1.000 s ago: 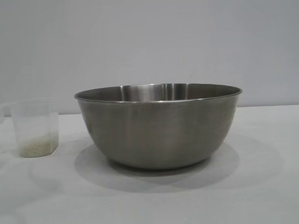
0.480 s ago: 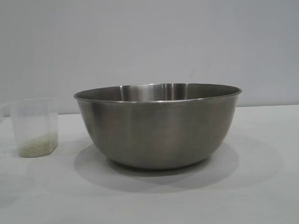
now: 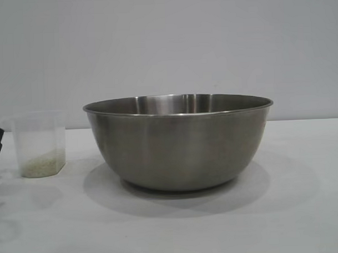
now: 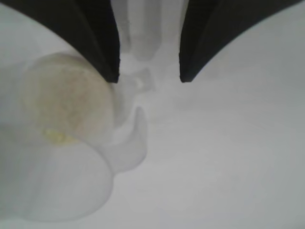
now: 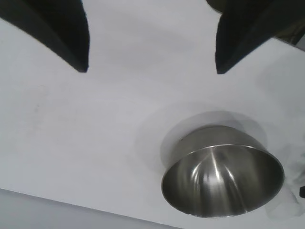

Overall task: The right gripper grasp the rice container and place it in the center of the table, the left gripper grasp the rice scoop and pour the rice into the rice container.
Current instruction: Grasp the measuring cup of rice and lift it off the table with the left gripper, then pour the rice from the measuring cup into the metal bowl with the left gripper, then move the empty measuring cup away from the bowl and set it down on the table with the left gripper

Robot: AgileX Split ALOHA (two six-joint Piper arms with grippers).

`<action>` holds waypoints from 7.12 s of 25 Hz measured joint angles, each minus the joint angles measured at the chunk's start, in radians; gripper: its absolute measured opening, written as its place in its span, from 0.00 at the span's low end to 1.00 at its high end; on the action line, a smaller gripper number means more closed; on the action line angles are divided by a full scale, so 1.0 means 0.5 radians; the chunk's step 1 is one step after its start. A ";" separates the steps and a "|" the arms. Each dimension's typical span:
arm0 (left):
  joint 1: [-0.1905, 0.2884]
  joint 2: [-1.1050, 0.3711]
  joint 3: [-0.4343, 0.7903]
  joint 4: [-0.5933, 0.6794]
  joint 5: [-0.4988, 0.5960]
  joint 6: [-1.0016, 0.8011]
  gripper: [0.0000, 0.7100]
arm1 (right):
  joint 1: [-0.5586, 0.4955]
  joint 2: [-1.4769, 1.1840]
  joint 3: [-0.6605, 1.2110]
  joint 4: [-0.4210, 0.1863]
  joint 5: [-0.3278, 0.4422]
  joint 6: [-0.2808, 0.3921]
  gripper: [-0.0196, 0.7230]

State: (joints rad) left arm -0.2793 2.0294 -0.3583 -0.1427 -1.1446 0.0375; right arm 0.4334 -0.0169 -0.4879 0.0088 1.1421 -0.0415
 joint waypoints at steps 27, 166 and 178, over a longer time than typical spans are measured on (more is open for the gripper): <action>0.000 0.070 -0.196 -0.044 -0.001 0.001 0.35 | 0.000 0.000 0.000 0.000 0.000 0.000 0.66; 0.175 -0.230 -0.329 0.280 0.327 -0.116 0.00 | 0.000 0.000 0.000 0.000 0.000 0.006 0.66; 0.175 -0.117 -0.143 0.325 0.029 -0.069 0.15 | 0.000 0.000 0.000 0.000 0.000 0.006 0.66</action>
State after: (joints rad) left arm -0.1917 1.9710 -0.4299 0.0197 -1.1299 0.0027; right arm 0.4334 -0.0169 -0.4879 0.0088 1.1421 -0.0385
